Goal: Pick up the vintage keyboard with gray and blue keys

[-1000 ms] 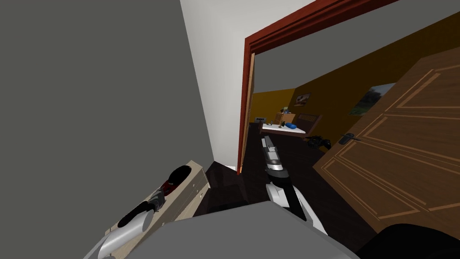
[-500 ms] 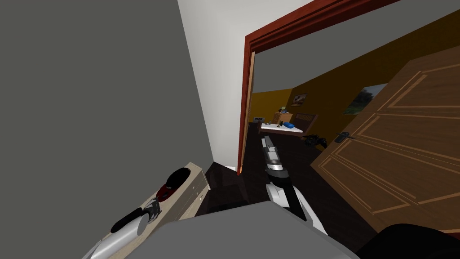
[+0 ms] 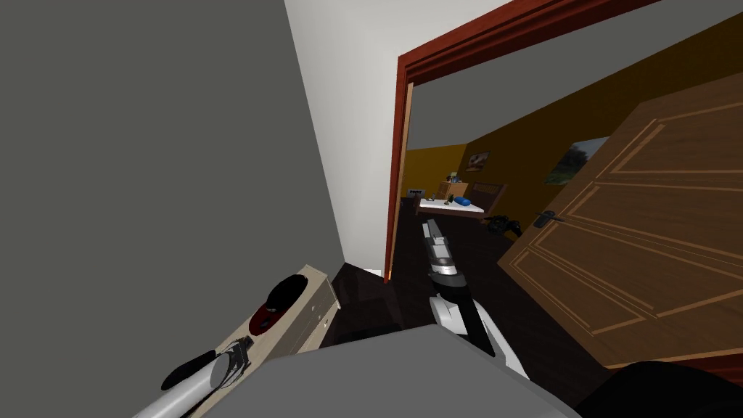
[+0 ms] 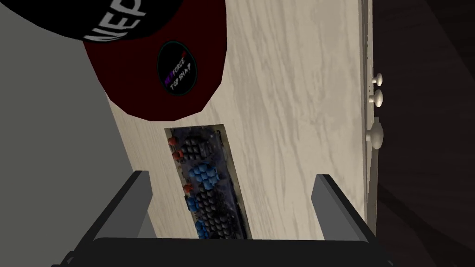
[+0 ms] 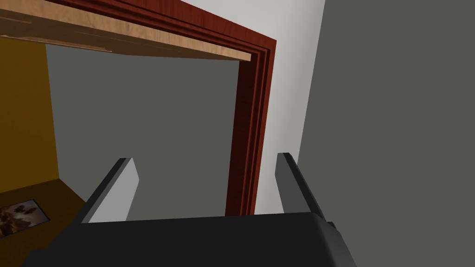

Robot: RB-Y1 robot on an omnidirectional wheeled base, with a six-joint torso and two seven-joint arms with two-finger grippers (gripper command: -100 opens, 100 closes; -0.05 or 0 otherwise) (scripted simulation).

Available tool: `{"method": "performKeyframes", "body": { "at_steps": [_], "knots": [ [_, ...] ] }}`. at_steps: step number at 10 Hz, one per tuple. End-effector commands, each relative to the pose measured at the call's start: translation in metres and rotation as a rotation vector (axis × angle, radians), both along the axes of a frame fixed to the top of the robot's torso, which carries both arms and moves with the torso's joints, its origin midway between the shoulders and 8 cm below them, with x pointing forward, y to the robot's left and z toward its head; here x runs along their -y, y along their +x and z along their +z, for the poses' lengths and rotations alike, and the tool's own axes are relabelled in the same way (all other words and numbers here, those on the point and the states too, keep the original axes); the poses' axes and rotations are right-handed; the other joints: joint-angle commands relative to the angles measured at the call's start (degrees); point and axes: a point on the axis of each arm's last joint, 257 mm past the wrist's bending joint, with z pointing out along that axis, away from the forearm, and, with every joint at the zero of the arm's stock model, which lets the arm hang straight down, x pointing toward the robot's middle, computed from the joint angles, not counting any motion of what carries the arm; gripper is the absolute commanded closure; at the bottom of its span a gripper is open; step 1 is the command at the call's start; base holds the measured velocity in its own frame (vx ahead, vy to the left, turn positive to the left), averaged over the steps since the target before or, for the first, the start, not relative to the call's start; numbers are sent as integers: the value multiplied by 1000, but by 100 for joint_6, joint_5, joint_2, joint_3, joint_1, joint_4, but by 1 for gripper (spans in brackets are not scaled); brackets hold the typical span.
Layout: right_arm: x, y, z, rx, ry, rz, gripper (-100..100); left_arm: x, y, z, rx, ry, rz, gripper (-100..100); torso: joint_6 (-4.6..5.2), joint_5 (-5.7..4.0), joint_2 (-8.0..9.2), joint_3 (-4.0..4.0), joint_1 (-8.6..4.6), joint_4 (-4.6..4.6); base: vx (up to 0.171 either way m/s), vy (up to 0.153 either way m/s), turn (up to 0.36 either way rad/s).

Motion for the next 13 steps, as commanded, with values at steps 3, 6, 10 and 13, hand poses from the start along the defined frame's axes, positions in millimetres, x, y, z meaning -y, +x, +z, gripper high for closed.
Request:
{"method": "performKeyframes", "body": {
  "at_steps": [3, 6, 10, 13],
  "knots": [
    [0, 0, 0, 0, 0, 0, 0, -3, -39, -17, -75, -89, 119, -100, -2, 1, 0, 0, 3, 0, 29, 86, -56],
    [0, 0, 0, 0, 0, 0, 0, -4, -56, -23, -105, -120, 168, -100, -1, -2, 5, 3, -10, 1, 16, 48, -41],
    [0, 0, 0, 0, 0, 0, 0, -8, -86, -28, -155, -187, 278, -100, -1, -1, 6, 4, -4, 2, 15, 59, -48],
    [0, 0, 0, 0, 0, 0, 0, -10, -105, -30, -185, -227, 349, -100, -1, 1, -1, 0, -1, 0, 32, 75, -45]
  ]
}}
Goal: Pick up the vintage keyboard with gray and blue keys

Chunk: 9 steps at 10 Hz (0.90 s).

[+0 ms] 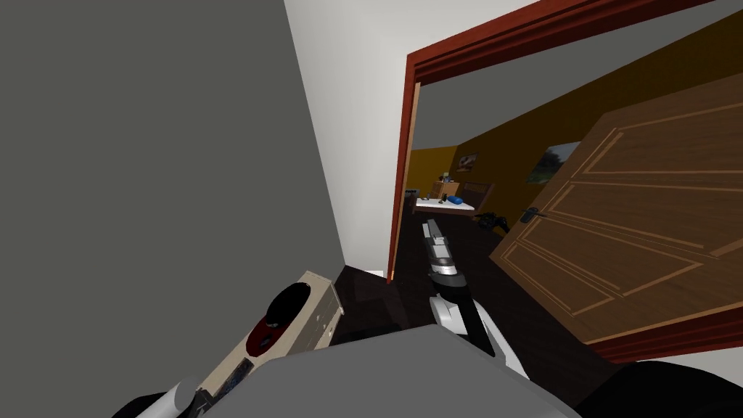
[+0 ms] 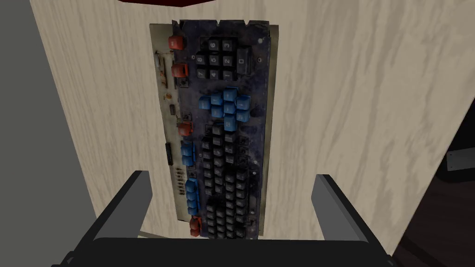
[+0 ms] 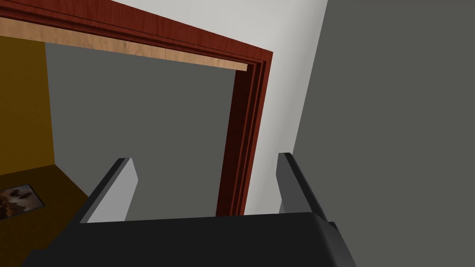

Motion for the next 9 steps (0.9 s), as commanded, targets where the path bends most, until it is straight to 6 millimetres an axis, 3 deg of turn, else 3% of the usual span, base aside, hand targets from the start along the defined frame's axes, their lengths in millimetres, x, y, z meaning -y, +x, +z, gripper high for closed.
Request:
{"method": "performKeyframes", "body": {
  "at_steps": [1, 2, 3, 4, 8, 9],
  "knots": [
    [0, 0, 0, 0, 0, 0, 0, 2, -10, -3, -16, -22, 33, -100, 0, 0, 0, 0, 0, 0, 31, 69, -35],
    [0, 0, 0, 0, 0, 0, 0, 1, -6, -2, -10, -14, 21, -100, 0, 0, -1, 0, 2, 0, 15, 35, -10],
    [0, 0, 0, 0, 0, 0, 0, 1, -6, -2, -11, -15, 23, 0, -1, -1, 4, 2, -9, 1, 3, 6, 0],
    [0, 0, 0, 0, 0, 0, 0, 11, -8, -12, -11, -15, 18, -100, -1, -4, 8, 5, -20, 2, 16, 43, 34],
    [0, 0, 0, 0, 0, 0, 0, 22, -10, -21, -12, -16, 16, -100, -1, 0, 0, 0, -5, 0, 27, 53, 17],
    [0, 0, 0, 0, 0, 0, 0, 22, -10, -21, -11, -15, 14, 100, 0, -3, 5, 3, -15, 1, 0, 0, 0]
  ]
}}
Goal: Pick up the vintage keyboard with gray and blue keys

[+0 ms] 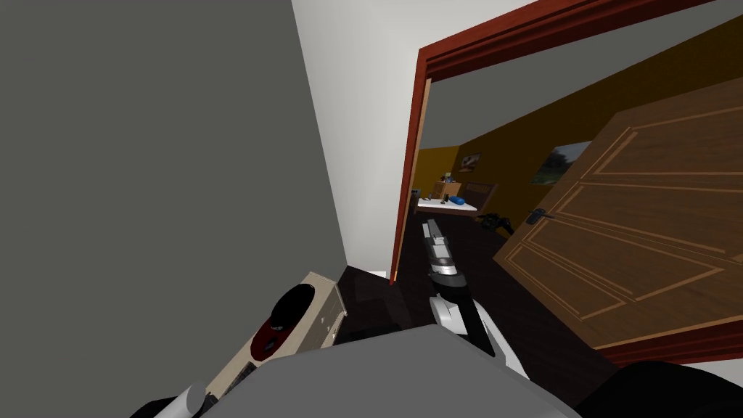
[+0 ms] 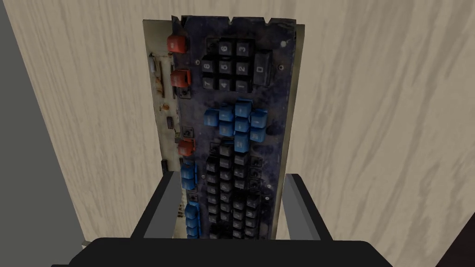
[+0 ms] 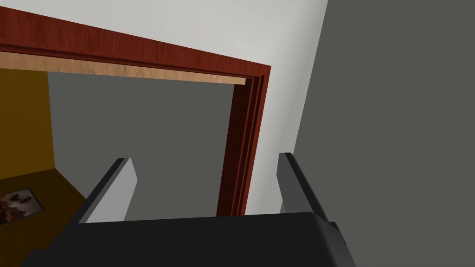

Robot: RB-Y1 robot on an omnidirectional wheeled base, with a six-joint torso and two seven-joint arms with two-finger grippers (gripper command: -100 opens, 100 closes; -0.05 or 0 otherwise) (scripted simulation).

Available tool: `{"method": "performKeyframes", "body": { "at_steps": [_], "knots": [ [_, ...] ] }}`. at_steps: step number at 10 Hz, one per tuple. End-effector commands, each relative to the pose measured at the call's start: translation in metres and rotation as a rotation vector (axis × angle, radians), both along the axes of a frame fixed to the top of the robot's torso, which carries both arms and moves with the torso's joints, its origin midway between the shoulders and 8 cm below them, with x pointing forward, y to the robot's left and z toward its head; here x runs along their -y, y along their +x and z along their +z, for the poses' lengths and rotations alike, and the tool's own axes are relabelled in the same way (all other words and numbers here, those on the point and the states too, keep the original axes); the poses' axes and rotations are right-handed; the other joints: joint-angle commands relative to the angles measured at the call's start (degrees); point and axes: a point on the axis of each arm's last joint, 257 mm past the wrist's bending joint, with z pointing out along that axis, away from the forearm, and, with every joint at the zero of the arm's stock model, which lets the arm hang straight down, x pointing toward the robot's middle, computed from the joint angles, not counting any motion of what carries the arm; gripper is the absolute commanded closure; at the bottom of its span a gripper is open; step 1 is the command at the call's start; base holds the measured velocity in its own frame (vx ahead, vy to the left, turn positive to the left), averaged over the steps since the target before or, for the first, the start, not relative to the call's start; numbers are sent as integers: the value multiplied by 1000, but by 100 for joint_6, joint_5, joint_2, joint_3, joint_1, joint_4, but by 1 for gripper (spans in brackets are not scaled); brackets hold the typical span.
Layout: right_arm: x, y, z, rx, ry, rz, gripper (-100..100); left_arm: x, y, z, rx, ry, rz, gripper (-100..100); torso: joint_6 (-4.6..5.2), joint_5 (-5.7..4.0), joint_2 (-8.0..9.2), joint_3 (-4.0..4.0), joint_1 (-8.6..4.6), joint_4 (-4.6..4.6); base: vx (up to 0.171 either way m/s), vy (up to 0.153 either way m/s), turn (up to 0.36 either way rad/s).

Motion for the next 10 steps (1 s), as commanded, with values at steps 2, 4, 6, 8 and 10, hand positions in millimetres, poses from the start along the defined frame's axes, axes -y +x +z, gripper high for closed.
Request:
{"method": "performKeyframes", "body": {
  "at_steps": [2, 4, 6, 8, 10],
  "knots": [
    [0, 0, 0, 0, 0, 0, 0, -1, 0, 0, 0, 1, 0, 100, 0, 5, 3, 1, -1, 0, 0, 0, 0],
    [0, 0, 0, 0, 0, 0, 0, -1, 0, 0, 0, 1, 0, 100, 1, 7, 3, 1, 2, 0, 0, 0, 0],
    [0, 0, 0, 0, 0, 0, 0, -15, 3, 13, 1, 2, 5, 100, 1, 7, 2, 1, 4, 0, -16, -32, -25],
    [0, 0, 0, 0, 0, 0, 0, -17, 3, 15, 2, 2, 6, 100, 2, 0, 15, 8, -30, 2, -32, -76, -15],
    [0, 0, 0, 0, 0, 0, 0, -16, 4, 14, 2, 3, 5, 0, 0, 3, 9, 5, -11, 1, -6, -13, 2]
  ]
}}
